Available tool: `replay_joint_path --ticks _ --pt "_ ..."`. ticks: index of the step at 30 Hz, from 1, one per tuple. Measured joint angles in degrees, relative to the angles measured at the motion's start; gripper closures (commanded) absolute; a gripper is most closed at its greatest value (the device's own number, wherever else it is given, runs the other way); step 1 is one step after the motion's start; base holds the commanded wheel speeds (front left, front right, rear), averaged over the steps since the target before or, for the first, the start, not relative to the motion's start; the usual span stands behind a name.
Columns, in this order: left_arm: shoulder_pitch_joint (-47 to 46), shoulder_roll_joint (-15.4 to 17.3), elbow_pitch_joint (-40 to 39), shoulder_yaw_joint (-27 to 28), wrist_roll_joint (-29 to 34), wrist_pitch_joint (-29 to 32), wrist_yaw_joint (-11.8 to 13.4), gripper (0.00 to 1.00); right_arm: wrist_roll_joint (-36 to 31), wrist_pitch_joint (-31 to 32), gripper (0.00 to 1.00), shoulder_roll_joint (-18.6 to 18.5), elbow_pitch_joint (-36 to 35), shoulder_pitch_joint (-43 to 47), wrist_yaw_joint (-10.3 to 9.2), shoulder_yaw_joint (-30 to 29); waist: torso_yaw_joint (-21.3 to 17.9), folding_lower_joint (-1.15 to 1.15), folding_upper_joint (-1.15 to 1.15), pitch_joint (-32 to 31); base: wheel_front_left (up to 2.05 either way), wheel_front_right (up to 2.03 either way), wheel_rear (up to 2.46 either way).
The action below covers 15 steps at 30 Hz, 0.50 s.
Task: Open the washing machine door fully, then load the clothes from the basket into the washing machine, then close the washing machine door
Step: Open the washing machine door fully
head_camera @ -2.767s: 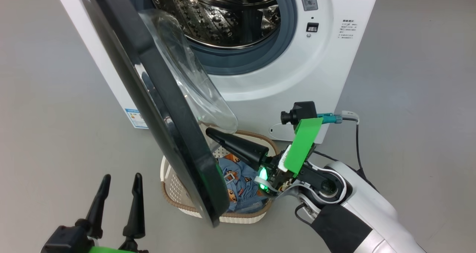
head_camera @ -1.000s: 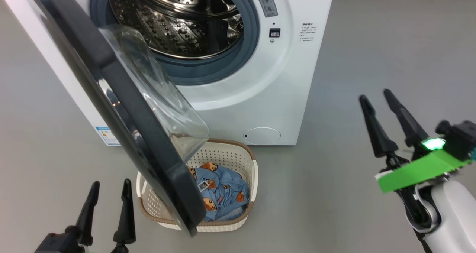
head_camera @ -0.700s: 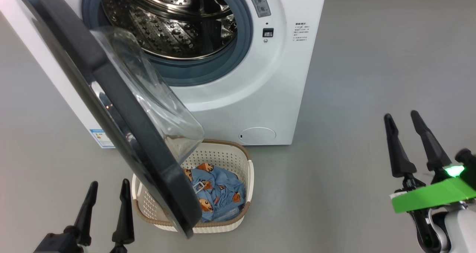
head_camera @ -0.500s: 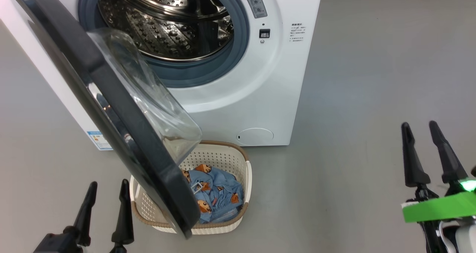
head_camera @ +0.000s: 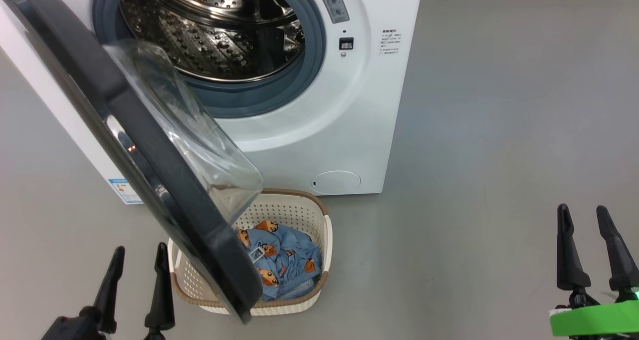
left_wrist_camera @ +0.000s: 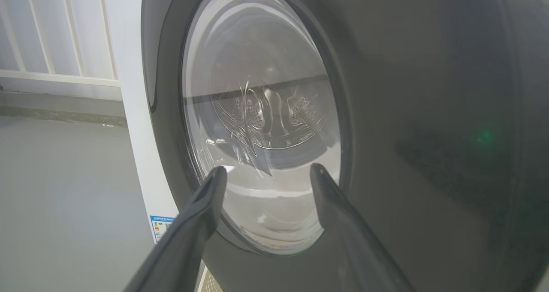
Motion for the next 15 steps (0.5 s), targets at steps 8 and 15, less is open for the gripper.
replay_joint_path --ticks 8,15 --pt "0.3 0.0 0.0 0.2 0.2 0.0 0.0 0.00 -2.3 0.0 0.00 1.0 0.7 1.2 0.00 -1.6 -0.5 0.00 0.00 -0.3 0.00 0.00 0.00" --pt "0.3 0.0 0.0 0.2 0.2 0.0 0.0 0.00 -2.8 0.0 0.00 1.4 1.5 1.7 0.00 -2.2 -0.6 0.00 0.00 0.4 0.00 0.00 0.00"
